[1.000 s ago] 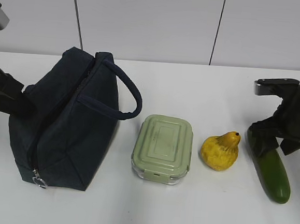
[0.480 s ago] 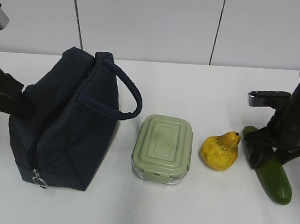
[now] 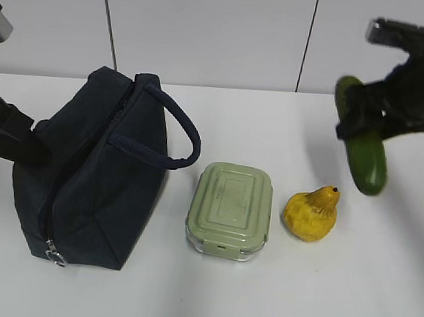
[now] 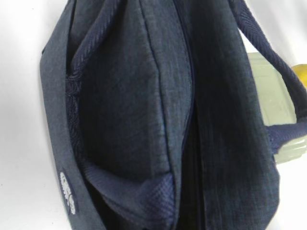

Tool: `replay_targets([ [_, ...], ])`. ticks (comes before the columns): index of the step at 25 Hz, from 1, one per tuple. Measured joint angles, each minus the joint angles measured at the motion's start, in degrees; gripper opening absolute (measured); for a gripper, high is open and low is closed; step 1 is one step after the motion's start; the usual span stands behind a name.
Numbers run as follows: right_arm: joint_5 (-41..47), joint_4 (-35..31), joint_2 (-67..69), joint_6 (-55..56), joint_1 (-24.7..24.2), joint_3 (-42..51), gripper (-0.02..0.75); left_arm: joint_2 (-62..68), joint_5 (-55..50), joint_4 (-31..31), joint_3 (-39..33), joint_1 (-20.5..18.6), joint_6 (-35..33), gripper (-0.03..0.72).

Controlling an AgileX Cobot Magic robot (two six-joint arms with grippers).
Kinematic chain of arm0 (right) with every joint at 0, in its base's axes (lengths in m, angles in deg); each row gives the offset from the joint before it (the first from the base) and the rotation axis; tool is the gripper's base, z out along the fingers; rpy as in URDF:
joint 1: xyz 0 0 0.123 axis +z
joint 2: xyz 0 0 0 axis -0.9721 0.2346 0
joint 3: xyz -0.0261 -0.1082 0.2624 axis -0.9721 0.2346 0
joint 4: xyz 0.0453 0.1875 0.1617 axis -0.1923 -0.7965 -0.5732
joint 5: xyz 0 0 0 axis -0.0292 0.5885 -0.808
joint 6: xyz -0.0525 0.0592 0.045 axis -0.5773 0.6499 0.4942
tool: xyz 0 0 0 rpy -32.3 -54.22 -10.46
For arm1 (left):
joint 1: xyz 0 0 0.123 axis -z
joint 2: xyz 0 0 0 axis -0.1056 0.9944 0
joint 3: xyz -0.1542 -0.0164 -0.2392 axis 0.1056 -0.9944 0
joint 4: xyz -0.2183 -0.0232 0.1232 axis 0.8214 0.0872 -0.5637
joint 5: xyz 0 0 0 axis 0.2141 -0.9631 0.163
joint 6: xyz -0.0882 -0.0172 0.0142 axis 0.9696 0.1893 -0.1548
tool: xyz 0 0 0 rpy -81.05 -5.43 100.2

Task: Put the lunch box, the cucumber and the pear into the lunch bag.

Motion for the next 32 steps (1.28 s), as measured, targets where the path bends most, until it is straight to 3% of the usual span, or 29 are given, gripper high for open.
replay_targets([
  [4, 1.36, -16.45, -0.28, -7.98, 8.92, -6.06, 0.422, 0.0, 0.36, 0.12, 0.0, 0.0, 0.0, -0.015],
  [11, -8.31, -34.66, 6.94, -17.91, 22.33, -13.64, 0.422, 0.0, 0.42, 0.69, 0.0, 0.0, 0.0, -0.015],
  [20, -13.78, -51.81, 18.26, -30.43, 25.59, -17.96, 0.422, 0.0, 0.55, 0.92, 0.0, 0.0, 0.0, -0.015],
  [23, -14.45, -51.41, 20.66, -31.52, 25.59, -18.0, 0.422, 0.0, 0.78, 0.98, 0.0, 0.0, 0.0, -0.015],
  [26, -13.26, -46.94, 22.41, -31.41, 25.59, -18.0, 0.422, 0.0, 0.93, 1.04, 0.0, 0.0, 0.0, -0.015],
  [32, -11.28, -30.07, 22.94, -23.04, 25.59, -18.09, 0.422, 0.0, 1.23, 1.09, 0.0, 0.0, 0.0, -0.015],
])
